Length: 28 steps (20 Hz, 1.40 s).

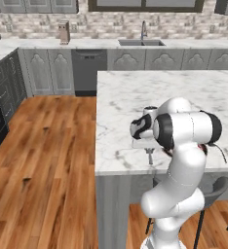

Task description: Take the fork and place it on the left side of the plate. Then take the spoon and place it on the right side of the plate. Make sure they're directly next to the plate.

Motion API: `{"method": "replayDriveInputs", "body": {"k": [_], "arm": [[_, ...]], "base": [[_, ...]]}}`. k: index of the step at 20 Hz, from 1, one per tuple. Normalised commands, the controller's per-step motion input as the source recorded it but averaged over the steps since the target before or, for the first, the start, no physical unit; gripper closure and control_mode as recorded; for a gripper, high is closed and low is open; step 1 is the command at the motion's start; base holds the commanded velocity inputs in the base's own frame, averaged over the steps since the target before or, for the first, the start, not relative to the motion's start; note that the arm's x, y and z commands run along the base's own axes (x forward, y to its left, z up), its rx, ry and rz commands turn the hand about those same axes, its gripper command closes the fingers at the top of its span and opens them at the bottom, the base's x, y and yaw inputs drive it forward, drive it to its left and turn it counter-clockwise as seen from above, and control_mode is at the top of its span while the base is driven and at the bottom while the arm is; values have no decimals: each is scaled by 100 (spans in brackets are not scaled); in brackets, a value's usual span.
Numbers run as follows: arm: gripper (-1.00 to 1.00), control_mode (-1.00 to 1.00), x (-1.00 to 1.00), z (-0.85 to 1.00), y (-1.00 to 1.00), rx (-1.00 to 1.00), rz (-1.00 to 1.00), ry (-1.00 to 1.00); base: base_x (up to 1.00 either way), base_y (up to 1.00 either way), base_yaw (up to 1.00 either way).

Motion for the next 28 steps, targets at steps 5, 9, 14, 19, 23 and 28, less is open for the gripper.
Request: {"method": "replayDriveInputs", "body": {"k": [5, 9, 14, 19, 23, 28], "arm": [[-100, -100, 2, -25, -3, 0, 0, 0], [-100, -100, 0, -2, -4, 0, 0, 0], [-100, -100, -33, 49, 0, 0, 0, -1], [-100, -100, -45, 76, 10, 0, 0, 0], [-100, -100, -49, 83, 13, 0, 0, 0], [-100, -100, -62, 76, 7, 0, 0, 0]], "base": [[0, 0, 0], [0, 0, 0], [0, 0, 0], [0, 0, 0], [0, 0, 0], [0, 0, 0]]}}
